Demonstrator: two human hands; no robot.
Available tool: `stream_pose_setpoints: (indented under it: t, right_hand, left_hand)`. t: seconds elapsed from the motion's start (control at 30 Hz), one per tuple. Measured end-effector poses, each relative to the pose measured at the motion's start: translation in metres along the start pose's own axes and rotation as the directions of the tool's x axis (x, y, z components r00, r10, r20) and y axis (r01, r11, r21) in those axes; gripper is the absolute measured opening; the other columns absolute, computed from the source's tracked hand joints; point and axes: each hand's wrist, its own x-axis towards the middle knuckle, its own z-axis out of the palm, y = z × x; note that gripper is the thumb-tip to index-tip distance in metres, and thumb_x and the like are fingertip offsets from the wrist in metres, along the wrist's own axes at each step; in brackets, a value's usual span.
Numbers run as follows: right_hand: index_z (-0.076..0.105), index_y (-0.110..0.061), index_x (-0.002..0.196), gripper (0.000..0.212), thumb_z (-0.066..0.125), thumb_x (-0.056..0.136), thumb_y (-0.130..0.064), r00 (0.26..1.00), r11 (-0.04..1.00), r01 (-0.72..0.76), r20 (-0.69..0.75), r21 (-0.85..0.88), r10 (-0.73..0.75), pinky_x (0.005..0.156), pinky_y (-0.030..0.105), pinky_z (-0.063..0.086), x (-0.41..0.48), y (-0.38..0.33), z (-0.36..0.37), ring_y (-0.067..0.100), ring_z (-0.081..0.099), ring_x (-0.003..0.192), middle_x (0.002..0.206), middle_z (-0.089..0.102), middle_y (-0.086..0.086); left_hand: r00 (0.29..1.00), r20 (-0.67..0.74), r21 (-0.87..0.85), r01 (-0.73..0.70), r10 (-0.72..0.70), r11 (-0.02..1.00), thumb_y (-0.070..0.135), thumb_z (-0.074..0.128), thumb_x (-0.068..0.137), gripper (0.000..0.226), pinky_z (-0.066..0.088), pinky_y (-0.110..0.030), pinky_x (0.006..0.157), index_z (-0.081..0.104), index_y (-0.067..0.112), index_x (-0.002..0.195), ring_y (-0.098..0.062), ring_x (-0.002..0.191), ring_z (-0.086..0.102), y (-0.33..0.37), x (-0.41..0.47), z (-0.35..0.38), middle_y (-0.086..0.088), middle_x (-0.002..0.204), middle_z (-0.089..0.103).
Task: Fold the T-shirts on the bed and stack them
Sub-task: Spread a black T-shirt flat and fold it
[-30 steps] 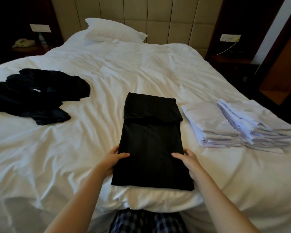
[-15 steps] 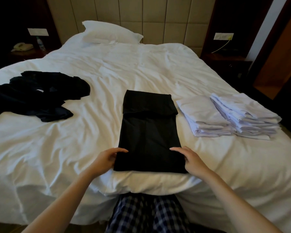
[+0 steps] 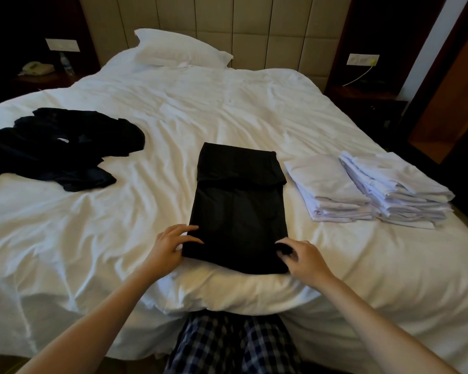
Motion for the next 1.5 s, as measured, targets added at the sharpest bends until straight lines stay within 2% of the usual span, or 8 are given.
stream_pose_setpoints:
  t: [0.2,0.43,0.6,0.7,0.83,1.07,1.27,1.5]
  right_hand:
    - [0.040,-0.024,0.141,0.068,0.062,0.077,-0.022,0.886,0.902,0.301,0.441,-0.310,-0.144,0.106,0.014,0.016,0.002,0.002,-0.016,0.005,0.034,0.133,0.143,0.037,-0.012]
    - [0.069,-0.008,0.107,0.070,0.090,0.040,0.000,0.869,0.745,0.494,0.250,-0.449,-0.426,0.077,0.024,0.054,-0.003,0.018,0.003,0.018,0.070,0.091,0.103,0.071,0.006]
    - [0.072,-0.005,0.098,0.049,0.057,0.059,0.022,0.997,0.998,0.064,-0.042,-0.017,-0.065,0.083,0.019,0.043,0.001,0.011,0.009,0.023,0.067,0.091,0.097,0.071,0.008]
    - [0.065,-0.016,0.097,0.018,0.064,0.085,-0.003,0.940,0.901,-0.326,-0.009,0.286,0.342,0.063,0.008,0.039,0.017,-0.001,0.005,0.008,0.056,0.078,0.083,0.063,-0.007]
    - [0.061,-0.016,0.097,0.007,0.061,0.091,-0.019,0.892,0.795,-0.400,-0.004,0.457,0.451,0.065,0.016,0.041,0.043,-0.005,0.003,0.012,0.058,0.084,0.081,0.061,-0.010]
    - [0.042,-0.014,0.062,0.038,0.059,0.091,-0.031,0.768,0.736,-0.624,0.033,0.262,0.639,0.053,0.025,0.029,0.070,0.001,0.010,0.016,0.045,0.060,0.062,0.045,-0.001]
    - [0.052,-0.006,0.085,0.014,0.050,0.089,-0.019,0.655,0.639,-0.752,0.068,0.161,0.753,0.062,0.031,0.033,0.083,0.001,0.011,0.021,0.046,0.071,0.077,0.050,0.004]
    - [0.049,-0.016,0.089,0.030,0.047,0.094,-0.045,0.752,0.752,-0.659,-0.006,0.020,0.659,0.071,0.029,0.036,0.076,0.017,0.018,0.029,0.058,0.095,0.092,0.058,0.008]
  left_hand:
    - [0.974,0.166,0.231,-0.189,0.153,0.954,0.000,0.058,0.083,0.054,0.024,-0.036,0.105,0.059,0.039,0.120,-0.021,0.138,0.032,-0.008,0.007,0.001,0.011,0.143,0.044]
    - [0.889,0.205,0.272,-0.453,0.409,0.849,0.009,0.084,0.055,0.070,0.032,-0.028,0.093,0.064,0.034,0.117,-0.021,0.114,0.060,-0.014,0.004,0.008,0.005,0.126,0.062]
    - [0.978,0.209,-0.063,0.003,0.011,0.998,0.006,0.064,0.086,0.040,0.030,-0.017,0.101,0.063,0.028,0.120,-0.002,0.120,0.045,-0.004,0.005,0.007,0.019,0.122,0.052]
    - [0.959,0.120,-0.308,0.282,-0.257,0.909,0.015,0.061,0.091,0.014,0.042,-0.025,0.082,0.069,0.025,0.097,-0.014,0.095,0.059,0.007,0.015,0.003,0.000,0.099,0.067]
    - [0.888,0.064,-0.489,0.426,-0.456,0.761,0.027,0.057,0.093,0.012,0.044,-0.030,0.069,0.067,0.021,0.097,-0.019,0.079,0.059,0.021,0.042,0.002,0.001,0.078,0.064]
    - [0.832,0.033,-0.176,0.551,-0.554,0.816,0.044,0.054,0.091,0.037,0.045,-0.035,0.066,0.066,0.010,0.081,-0.025,0.075,0.061,0.014,0.070,0.015,-0.006,0.073,0.065]
    - [0.811,-0.043,-0.047,0.581,-0.583,0.812,0.047,0.040,0.096,0.045,0.040,-0.034,0.064,0.057,0.008,0.082,-0.029,0.079,0.058,0.017,0.080,0.022,-0.005,0.075,0.058]
    - [0.811,-0.130,-0.134,0.556,-0.571,0.820,0.046,0.035,0.098,0.041,0.041,-0.036,0.068,0.058,0.013,0.092,-0.031,0.083,0.057,0.016,0.084,0.027,-0.008,0.083,0.062]
